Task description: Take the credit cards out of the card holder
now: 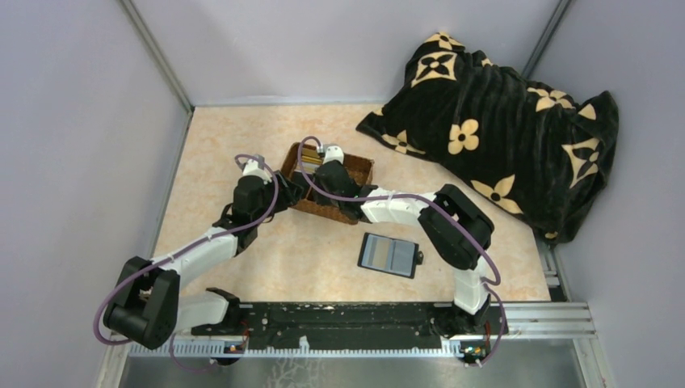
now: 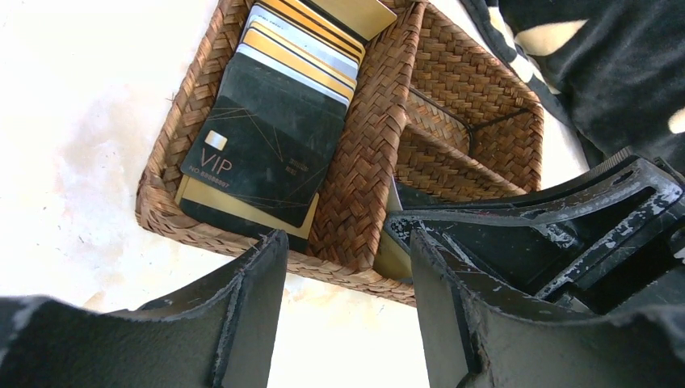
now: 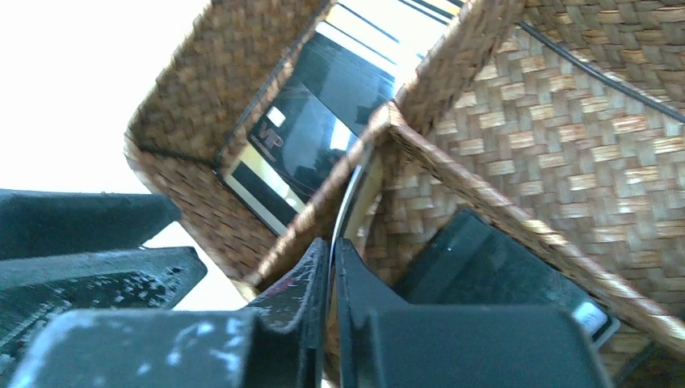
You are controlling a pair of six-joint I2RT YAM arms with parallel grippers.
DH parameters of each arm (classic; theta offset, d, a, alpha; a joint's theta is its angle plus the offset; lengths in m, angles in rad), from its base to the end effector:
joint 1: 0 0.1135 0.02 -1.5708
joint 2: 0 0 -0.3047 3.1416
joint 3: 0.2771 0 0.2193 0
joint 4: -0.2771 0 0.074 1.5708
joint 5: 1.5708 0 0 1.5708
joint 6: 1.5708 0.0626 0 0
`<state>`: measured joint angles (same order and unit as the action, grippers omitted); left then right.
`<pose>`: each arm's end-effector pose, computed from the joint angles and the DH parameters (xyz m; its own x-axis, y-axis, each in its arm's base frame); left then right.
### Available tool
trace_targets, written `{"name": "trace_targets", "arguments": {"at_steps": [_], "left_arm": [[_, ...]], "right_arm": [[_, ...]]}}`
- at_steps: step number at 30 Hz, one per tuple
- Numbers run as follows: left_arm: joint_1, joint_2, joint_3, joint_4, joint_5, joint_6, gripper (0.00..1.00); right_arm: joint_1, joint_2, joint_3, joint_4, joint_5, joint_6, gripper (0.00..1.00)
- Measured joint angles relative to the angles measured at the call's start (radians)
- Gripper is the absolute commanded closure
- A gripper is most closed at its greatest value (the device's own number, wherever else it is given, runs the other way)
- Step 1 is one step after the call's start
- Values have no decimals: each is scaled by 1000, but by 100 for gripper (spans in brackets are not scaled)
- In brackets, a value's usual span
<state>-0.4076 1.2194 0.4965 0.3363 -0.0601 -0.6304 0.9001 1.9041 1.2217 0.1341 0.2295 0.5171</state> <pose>0.2213 -0.0914 0.2536 -0.4828 -0.4325 -0.7615 0.0743 0.8462 -0.5277 0.2824 0.3330 0.2446 -0.5991 0.0195 -0.8005 -0.3981 0.8602 0.3188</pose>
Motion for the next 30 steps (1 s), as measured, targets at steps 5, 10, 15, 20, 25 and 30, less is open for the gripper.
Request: {"name": "trace_targets", "arguments": {"at_steps": [5,10,15,20,25,30], "left_arm": [[0,2,0,0,-2,0,37],[0,2,0,0,-7,0,37],[5,2,0,0,-20,0,37],[11,2,0,0,-25,0,37],[13,13,21,2,-34,0,37],[34,45,76,9,-42,1,36]], "right_arm": [[-1,0,-4,-21,4,2,100],[-1,-2,-19,-15,1,2,100],[-6,-14,-58,-24,2,2,100],[-18,-88,-137,-28,11,2,100],[-40,-186,-212,-34,38,3,100],[-74,-250,-274,-47,51,4,100]]}}
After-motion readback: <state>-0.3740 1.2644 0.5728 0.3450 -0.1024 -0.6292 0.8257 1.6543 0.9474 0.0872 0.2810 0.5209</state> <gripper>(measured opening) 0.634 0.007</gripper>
